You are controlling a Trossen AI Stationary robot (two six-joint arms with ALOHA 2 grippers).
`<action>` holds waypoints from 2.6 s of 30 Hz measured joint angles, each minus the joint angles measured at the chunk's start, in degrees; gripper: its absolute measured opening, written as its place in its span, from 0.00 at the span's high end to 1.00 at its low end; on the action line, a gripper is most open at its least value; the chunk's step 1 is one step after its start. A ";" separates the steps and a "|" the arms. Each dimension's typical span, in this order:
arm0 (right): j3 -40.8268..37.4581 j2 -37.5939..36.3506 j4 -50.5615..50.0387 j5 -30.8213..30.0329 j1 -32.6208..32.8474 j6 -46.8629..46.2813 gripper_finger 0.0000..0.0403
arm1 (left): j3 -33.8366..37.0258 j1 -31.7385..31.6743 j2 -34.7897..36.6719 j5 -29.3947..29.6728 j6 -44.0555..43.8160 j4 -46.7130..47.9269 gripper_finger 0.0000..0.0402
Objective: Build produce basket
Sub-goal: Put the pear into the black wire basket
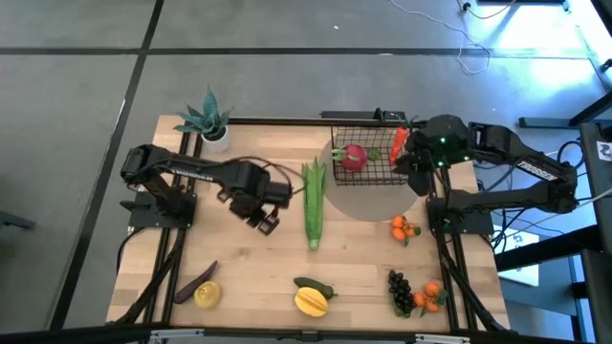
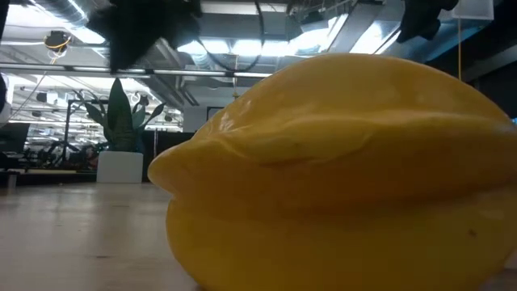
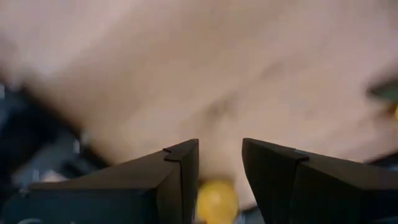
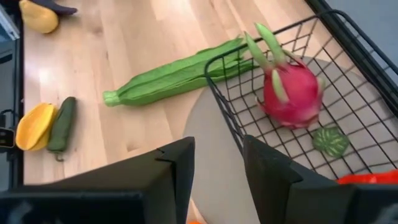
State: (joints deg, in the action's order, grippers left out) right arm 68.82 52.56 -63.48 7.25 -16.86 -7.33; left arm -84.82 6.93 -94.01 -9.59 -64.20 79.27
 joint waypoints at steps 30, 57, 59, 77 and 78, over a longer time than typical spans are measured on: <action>0.00 0.00 4.44 -0.09 1.18 0.13 0.69 | 6.15 35.70 -0.16 -10.92 -40.68 -11.01 0.73; -0.02 0.01 4.58 -0.09 1.18 -0.01 0.69 | 15.69 36.63 -0.11 -13.66 -34.29 -17.05 0.73; -0.02 0.05 4.59 -0.09 1.18 0.00 0.69 | 15.69 36.29 -0.11 -13.74 -34.27 -17.05 0.73; -0.02 0.07 4.57 -0.09 1.18 0.24 0.69 | 11.78 38.09 -0.19 -14.33 -33.09 -17.84 0.73; -0.02 0.07 4.57 -0.09 1.18 0.26 0.69 | 11.78 38.29 -0.22 -13.56 -33.15 -17.85 0.73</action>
State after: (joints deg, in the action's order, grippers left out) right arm 68.79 52.62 -58.91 7.16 -15.68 -7.07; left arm -73.03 45.22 -94.24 -23.15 -97.36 61.42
